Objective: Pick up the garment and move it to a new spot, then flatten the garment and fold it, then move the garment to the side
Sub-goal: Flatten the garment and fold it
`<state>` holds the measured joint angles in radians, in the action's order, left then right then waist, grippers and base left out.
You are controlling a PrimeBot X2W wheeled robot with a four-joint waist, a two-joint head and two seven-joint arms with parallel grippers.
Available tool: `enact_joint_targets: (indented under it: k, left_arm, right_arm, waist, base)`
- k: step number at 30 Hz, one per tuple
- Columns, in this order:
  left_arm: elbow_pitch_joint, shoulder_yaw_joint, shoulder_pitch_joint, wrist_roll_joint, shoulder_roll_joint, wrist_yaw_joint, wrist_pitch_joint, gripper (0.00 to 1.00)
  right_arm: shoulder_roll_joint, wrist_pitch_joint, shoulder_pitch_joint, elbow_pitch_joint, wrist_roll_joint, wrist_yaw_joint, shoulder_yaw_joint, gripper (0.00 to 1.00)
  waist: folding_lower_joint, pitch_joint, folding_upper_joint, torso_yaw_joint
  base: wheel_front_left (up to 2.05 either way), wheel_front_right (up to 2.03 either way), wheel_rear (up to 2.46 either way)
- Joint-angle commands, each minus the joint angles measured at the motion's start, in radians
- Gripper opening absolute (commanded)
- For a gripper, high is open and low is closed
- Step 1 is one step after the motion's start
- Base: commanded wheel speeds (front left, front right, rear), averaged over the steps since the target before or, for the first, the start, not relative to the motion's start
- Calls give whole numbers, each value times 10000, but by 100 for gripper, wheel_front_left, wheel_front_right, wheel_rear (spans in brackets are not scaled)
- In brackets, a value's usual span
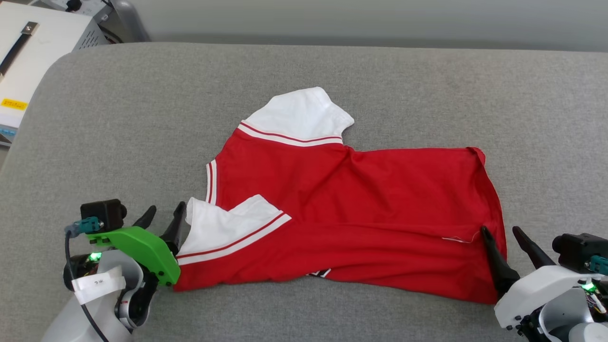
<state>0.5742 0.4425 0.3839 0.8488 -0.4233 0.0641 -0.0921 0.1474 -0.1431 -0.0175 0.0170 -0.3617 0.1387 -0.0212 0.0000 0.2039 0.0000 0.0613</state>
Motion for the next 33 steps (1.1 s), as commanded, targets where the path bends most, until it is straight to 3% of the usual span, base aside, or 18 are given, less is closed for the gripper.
enact_joint_targets:
  k: [1, 7, 12, 17, 20, 24, 33]
  left_arm:
    - [40, -84, 144, -56, -165, -89, -53, 100]
    - [-382, -314, -115, 34, -901, -348, 339, 100]
    - [-1862, -298, -699, 611, -1748, -295, 1991, 100]
    - [-3567, -285, -1481, 1506, -2390, -795, 3975, 100]
    - [-4410, -293, -1933, 2174, -2569, -1315, 5096, 100]
    - [-5029, -119, -2220, 2322, -2704, -1788, 5765, 100]
    - [-4182, 460, -1840, 2042, -2223, -1801, 6015, 100]
  right_arm:
    - [-35, 210, -21, -73, 117, -80, 12, 100]
    - [-259, 909, -59, -320, 797, -80, -255, 100]
    - [-444, 918, -241, -729, 1068, -80, -385, 100]
    - [-570, 790, -386, -956, 1186, -80, -500, 100]
    - [-646, 729, -404, -1004, 1221, -80, -506, 100]
    - [-708, 668, -264, -1010, 1193, -80, -432, 100]
    - [-671, 463, 54, -863, 1091, -80, -319, 100]
  waist:
    - [0, -326, 0, -16]
    - [0, -761, 0, -167]
    - [0, -917, 0, -267]
    - [0, -895, 0, -307]
    - [0, -763, 0, -330]
    - [0, -443, 0, -388]
    - [0, -21, 0, -566]
  base:
    - [0, 0, 0]
    - [0, 0, 0]
    - [0, 0, 0]
    - [0, 0, 0]
    - [0, 0, 0]
    - [0, 0, 0]
    - [0, 0, 0]
